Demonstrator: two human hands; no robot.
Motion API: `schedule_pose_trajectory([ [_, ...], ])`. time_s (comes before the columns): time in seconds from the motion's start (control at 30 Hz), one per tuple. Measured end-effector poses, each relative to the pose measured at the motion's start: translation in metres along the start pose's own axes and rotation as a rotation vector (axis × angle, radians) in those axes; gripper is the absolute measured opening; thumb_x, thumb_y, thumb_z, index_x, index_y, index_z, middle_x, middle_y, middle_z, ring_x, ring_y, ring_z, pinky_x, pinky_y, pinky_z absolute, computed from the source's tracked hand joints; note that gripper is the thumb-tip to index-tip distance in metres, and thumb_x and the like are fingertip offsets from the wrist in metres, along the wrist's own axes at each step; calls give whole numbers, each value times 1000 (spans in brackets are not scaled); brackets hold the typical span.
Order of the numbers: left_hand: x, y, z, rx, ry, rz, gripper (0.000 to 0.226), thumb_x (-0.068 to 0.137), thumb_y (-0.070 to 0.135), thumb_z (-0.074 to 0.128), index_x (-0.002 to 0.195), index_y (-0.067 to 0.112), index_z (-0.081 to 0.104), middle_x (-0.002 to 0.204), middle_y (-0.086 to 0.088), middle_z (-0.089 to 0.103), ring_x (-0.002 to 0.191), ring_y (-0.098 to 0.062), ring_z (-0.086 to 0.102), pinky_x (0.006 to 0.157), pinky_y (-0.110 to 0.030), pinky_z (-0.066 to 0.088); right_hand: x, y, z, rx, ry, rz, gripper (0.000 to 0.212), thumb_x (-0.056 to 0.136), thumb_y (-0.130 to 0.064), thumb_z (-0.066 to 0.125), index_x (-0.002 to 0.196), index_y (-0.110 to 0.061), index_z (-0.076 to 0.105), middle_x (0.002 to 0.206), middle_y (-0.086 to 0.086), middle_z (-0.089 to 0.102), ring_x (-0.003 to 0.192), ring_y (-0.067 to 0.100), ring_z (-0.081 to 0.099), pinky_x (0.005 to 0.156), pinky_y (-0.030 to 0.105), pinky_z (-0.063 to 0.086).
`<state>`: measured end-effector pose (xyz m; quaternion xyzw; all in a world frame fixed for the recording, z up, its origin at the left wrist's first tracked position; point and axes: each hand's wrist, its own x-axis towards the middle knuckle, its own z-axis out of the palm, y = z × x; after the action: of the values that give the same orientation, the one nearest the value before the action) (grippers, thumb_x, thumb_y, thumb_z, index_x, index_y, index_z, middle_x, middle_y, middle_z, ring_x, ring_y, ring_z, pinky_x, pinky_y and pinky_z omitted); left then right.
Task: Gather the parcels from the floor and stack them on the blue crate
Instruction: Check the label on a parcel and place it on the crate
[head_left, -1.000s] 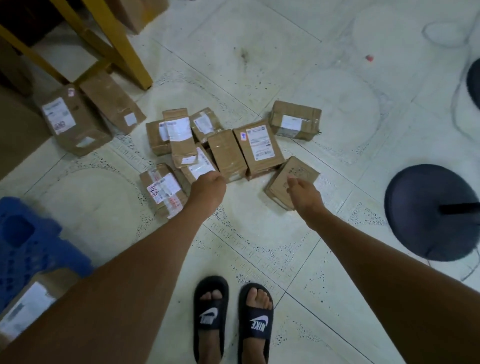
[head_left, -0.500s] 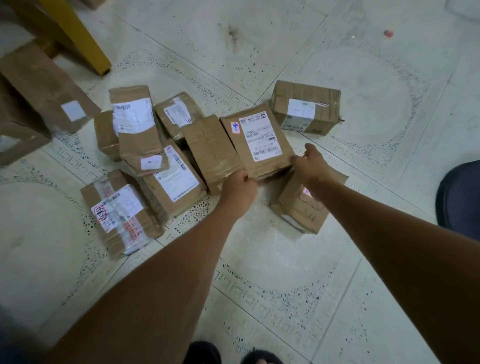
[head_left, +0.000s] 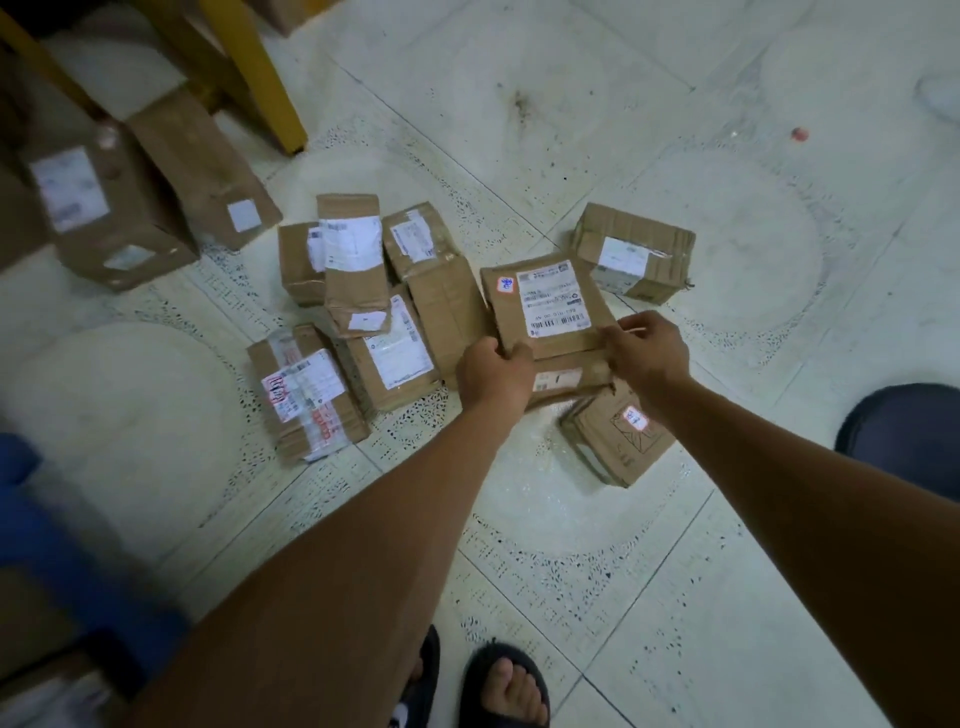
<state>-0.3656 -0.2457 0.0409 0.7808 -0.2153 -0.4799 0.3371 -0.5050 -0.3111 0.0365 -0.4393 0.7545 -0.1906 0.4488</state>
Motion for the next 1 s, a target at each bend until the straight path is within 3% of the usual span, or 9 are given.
schedule_pose_trajectory([
  [0.17, -38, 44, -54, 36, 75, -58, 24, 93, 29, 56, 96, 8, 68, 84, -2, 62, 63, -11, 54, 43, -16, 35, -64, -55, -17, -17, -12, -36, 17, 80, -27, 68, 83, -21, 52, 97, 8, 66, 90, 31, 68, 81, 51, 58],
  [0.23, -55, 56, -81, 51, 87, -54, 28, 91, 32, 57, 92, 7, 71, 89, -5, 68, 79, -22, 64, 57, -22, 45, -87, -76, -18, -51, -52, -76, 20, 82, -25, 67, 97, -18, 56, 98, 8, 65, 91, 32, 68, 82, 51, 58],
  [0.33, -85, 63, -138, 103, 156, -51, 33, 90, 33, 55, 94, 4, 72, 88, -10, 69, 85, -26, 64, 65, -27, 44, -128, -108, -7, -106, -226, -100, 57, 78, -28, 65, 131, -11, 51, 99, 8, 65, 97, 33, 67, 90, 51, 55],
  [0.4, -105, 60, -179, 165, 200, -38, 34, 89, 33, 55, 94, 4, 72, 89, -13, 70, 87, -28, 65, 65, -27, 45, -156, -125, 9, -125, -362, -150, 48, 77, -31, 63, 121, -13, 63, 99, 8, 69, 96, 33, 68, 89, 53, 55],
  [0.47, -126, 51, -228, 197, 261, -62, 30, 89, 30, 56, 87, 4, 72, 86, -15, 70, 85, -29, 67, 61, -25, 42, -196, -142, 34, -99, -461, -166, 10, 86, -20, 64, 94, -20, 70, 96, 7, 70, 91, 30, 69, 84, 52, 58],
  [0.6, -162, 13, -321, 189, 381, -127, 22, 89, 23, 58, 78, 9, 71, 71, -8, 64, 69, -21, 60, 53, -23, 41, -272, -158, 96, -123, -589, -223, 4, 82, -21, 70, 80, -21, 67, 78, 1, 67, 82, 26, 68, 86, 56, 55],
  [0.77, -196, -47, -419, 140, 514, -200, 26, 88, 28, 59, 69, 13, 66, 66, -2, 62, 64, -20, 60, 56, -24, 48, -360, -167, 172, -172, -705, -275, 4, 76, -23, 70, 76, -23, 66, 78, -2, 67, 79, 23, 65, 83, 51, 57],
  [0.9, -224, -97, -496, 151, 587, -211, 23, 91, 25, 59, 73, 12, 67, 58, 1, 51, 59, -15, 49, 46, -20, 29, -438, -169, 223, -225, -737, -247, 23, 86, -28, 72, 85, -9, 59, 93, 8, 67, 88, 26, 67, 78, 47, 60],
  [1.0, -245, -141, -555, 163, 561, -194, 26, 90, 23, 58, 70, 6, 63, 57, -3, 49, 59, -17, 47, 51, -24, 30, -503, -165, 261, -259, -731, -212, 33, 89, -40, 66, 93, -8, 55, 103, 11, 68, 92, 28, 69, 75, 45, 61],
])
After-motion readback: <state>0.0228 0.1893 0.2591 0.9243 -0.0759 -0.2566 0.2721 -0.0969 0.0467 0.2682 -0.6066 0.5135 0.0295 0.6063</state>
